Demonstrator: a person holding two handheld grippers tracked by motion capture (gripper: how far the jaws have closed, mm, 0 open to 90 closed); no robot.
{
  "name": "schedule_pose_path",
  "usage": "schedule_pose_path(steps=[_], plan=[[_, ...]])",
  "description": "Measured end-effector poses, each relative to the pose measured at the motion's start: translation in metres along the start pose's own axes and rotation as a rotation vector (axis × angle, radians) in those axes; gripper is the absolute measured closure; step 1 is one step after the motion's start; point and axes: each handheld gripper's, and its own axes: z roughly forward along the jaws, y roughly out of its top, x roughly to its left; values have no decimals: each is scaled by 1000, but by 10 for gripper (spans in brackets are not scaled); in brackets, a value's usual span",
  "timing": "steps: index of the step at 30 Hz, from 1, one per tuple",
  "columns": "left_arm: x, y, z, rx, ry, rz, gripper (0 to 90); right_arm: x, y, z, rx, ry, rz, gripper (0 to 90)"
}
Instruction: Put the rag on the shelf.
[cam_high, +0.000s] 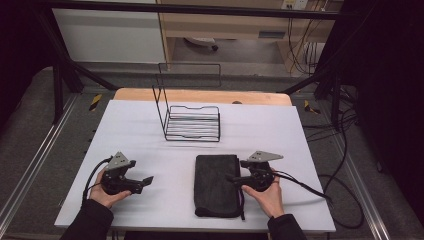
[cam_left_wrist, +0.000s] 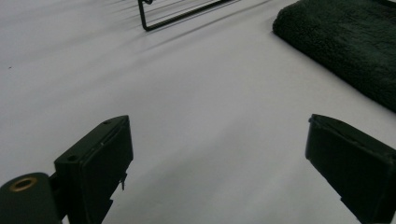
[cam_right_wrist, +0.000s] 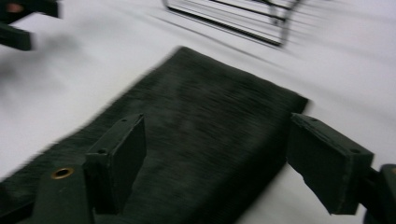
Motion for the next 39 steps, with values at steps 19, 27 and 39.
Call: schedule_pose_path(steps=[19,27,39], plan=[[-76,37,45,43,-75,-33,294,-14,-19,-7,52,1,26,494],[-95,44,78,109,-137,-44,463,-12,-24,1,103,-16,31,531],[-107,40,95,155,-192,-84,652,-10,-26,11,145,-14,83,603]])
